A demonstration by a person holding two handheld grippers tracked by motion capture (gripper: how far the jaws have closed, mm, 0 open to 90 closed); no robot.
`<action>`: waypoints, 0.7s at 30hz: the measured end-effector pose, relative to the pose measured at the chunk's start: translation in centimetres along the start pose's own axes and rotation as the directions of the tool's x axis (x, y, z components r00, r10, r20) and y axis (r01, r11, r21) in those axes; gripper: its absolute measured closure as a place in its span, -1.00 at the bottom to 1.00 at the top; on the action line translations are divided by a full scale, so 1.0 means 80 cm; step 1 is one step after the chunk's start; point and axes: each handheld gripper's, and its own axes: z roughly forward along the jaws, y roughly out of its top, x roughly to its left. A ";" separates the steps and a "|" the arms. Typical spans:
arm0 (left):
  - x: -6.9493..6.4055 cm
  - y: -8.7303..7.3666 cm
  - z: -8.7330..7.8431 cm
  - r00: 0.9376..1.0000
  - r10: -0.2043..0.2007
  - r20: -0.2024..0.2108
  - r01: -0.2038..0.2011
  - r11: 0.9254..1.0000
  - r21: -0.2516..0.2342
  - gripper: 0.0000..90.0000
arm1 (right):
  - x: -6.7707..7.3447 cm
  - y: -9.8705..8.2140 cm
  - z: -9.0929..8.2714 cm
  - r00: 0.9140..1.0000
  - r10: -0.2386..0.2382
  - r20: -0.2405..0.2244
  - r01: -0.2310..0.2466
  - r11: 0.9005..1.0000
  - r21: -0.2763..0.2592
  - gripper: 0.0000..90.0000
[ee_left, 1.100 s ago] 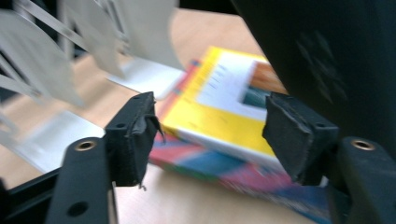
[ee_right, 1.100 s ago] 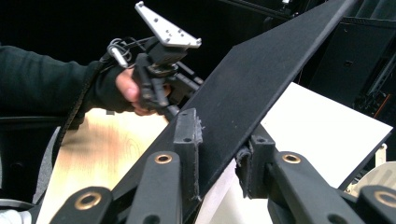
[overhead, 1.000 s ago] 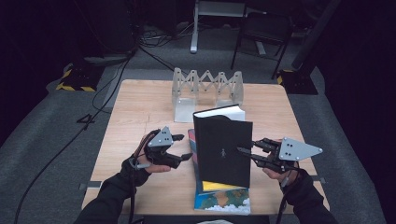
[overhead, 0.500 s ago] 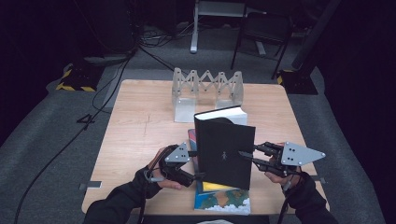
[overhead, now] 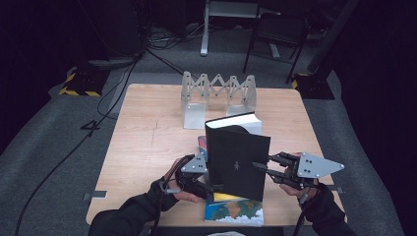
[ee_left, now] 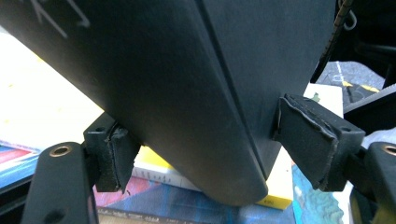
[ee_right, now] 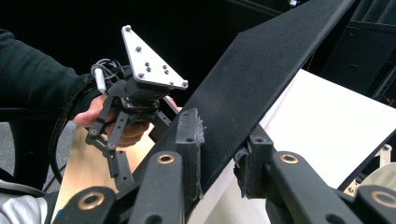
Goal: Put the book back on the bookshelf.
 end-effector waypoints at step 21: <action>0.010 0.037 0.000 1.000 0.006 0.022 -0.004 0.992 -0.125 -0.49 | 0.003 -0.011 -0.010 0.999 0.012 0.040 -0.013 0.999 0.045 0.48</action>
